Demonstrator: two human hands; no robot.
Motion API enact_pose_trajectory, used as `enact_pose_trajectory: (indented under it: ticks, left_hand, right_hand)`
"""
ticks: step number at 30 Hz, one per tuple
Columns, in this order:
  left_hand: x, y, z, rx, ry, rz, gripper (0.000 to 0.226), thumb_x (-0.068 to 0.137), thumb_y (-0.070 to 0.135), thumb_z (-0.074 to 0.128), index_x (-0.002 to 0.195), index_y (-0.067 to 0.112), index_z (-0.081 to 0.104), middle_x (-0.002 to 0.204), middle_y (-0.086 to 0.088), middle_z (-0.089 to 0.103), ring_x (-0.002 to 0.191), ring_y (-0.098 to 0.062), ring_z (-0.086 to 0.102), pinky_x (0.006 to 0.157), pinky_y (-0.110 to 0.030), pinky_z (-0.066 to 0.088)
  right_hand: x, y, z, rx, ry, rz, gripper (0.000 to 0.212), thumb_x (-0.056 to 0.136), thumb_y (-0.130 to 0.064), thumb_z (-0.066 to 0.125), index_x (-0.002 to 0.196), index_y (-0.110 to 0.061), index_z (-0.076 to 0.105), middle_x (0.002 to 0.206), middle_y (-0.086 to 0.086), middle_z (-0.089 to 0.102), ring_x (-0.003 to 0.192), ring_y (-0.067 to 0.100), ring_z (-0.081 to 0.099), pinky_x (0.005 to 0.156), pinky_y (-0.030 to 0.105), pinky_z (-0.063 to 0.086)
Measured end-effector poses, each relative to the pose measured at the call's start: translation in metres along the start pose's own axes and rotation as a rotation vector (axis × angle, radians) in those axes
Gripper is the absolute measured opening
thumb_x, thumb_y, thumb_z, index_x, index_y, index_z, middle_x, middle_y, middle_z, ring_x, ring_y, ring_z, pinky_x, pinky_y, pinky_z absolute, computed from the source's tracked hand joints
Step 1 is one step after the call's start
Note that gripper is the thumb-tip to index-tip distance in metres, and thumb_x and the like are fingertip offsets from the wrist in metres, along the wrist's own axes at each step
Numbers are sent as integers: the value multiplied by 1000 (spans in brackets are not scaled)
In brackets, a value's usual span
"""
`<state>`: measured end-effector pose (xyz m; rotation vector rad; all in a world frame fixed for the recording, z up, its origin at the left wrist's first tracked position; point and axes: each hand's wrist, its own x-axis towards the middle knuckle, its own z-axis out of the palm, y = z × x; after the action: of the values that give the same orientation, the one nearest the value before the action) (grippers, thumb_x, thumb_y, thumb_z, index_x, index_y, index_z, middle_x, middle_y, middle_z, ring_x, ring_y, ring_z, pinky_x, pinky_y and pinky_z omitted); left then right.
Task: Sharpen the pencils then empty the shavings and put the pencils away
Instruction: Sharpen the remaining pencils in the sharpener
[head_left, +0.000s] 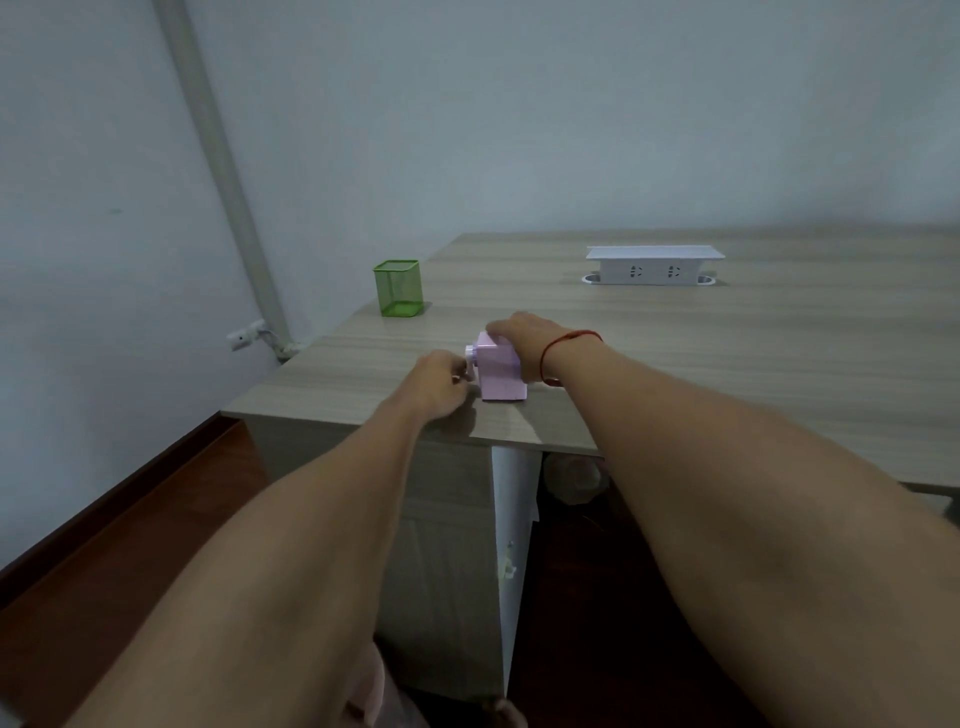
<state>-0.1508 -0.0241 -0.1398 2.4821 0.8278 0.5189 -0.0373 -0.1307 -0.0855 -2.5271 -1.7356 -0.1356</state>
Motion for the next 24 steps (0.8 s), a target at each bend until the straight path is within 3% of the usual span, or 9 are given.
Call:
enact_pose_trajectory:
  ticks: [5,10,14,24]
  left_hand:
    - [2,-2,-1,122,-21,55,23,92,6,51,107,5,68,108,-15,67,100,-30,62,89,-34,48]
    - [12,-12,8,225,-31,107,22,90,10,52,98,5,71,104,-19,69,96,-34,63,87,-40,51]
    - [14,-15,9,323,-11,111,22,93,18,50,98,6,68,104,-19,67,95,-36,62,84,-41,50]
    - [18,-13,3,547,-90,220,28,99,19,38,109,4,59,114,-17,60,102,-33,58,85,-42,44]
  right_hand:
    - [3,-6,5,-10,-12,6,63,81,-17,73,136,-9,42,135,14,45,123,32,50,101,40,45]
    - [10,-11,13,7,66,3,44,92,-25,58,131,-10,47,132,16,49,117,34,54,94,41,46]
    - [16,-11,19,21,107,13,42,91,-38,56,122,-9,52,124,15,55,110,33,56,85,37,44]
    - [23,-14,32,63,169,40,36,91,-33,51,119,-12,53,122,13,55,110,32,56,88,39,45]
